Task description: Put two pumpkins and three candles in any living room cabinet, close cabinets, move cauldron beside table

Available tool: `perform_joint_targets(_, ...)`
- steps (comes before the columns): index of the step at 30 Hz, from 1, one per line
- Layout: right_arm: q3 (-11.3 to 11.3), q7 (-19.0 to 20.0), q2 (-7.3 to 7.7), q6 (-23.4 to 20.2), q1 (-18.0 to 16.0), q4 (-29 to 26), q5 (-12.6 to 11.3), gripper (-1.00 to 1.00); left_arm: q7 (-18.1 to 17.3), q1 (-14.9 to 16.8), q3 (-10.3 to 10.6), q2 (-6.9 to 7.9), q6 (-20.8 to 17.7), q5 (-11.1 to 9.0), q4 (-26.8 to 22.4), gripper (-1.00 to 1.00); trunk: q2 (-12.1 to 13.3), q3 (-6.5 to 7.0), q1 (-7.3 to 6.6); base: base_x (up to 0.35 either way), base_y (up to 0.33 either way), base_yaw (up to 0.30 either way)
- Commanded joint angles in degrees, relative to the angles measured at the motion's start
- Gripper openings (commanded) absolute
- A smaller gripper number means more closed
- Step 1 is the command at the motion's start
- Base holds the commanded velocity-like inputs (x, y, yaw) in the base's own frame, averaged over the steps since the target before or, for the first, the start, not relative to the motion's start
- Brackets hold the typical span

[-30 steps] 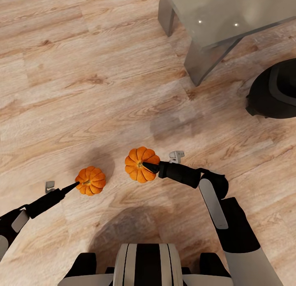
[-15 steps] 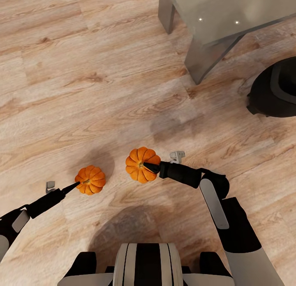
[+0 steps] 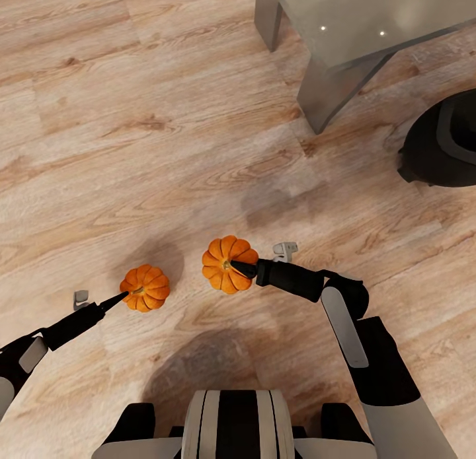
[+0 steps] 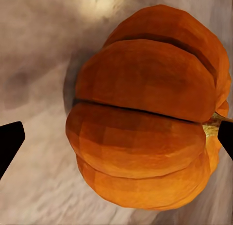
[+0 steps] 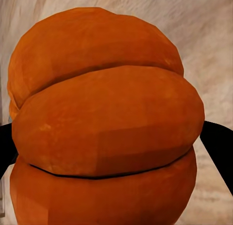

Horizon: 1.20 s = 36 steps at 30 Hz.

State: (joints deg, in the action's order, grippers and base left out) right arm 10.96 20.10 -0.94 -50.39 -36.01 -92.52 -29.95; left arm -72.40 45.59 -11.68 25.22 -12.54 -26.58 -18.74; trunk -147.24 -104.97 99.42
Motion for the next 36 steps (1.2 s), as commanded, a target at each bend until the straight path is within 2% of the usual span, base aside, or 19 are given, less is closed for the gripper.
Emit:
perform_joint_targets(1, -0.1, 0.2, -0.03, -0.3, 0.0, 0.0, 0.2, -1.00, -0.2, 0.0, -0.1, 0.00, -0.6, -0.1, 0.0, 1.00, 0.0, -0.03, -0.01, 0.000, 0.000, 0.000)
perform_joint_targets(26, -0.1, 0.2, -0.03, -0.3, 0.0, 0.0, 0.2, -1.00, -0.2, 0.0, 0.0, 0.00, -0.7, -0.1, 0.0, 1.00, 0.0, -0.03, -0.01, 0.000, 0.000, -0.063)
perform_joint_targets(33, -0.1, 0.2, -0.03, -0.3, 0.0, -0.1, 0.2, -1.00, -0.1, 0.0, -0.1, 0.00, -0.7, -0.2, 0.0, 1.00, 0.0, -0.03, -0.01, 0.000, 0.000, -0.147)
perform_joint_targets(34, -0.1, 0.2, -0.01, -0.3, 0.0, -0.1, 0.2, -1.00, -0.2, 0.0, -0.1, 0.00, -0.7, -0.2, 0.0, -1.00, 0.0, -0.03, -0.01, 0.000, 0.000, -0.042)
perform_joint_targets(36, -0.1, 0.2, 0.08, -0.3, 0.0, -0.1, 0.2, -1.00, -0.4, 0.0, -0.1, 0.03, -0.7, -0.3, 0.0, -1.00, 0.0, -0.03, -0.01, 0.000, 0.000, -0.027)
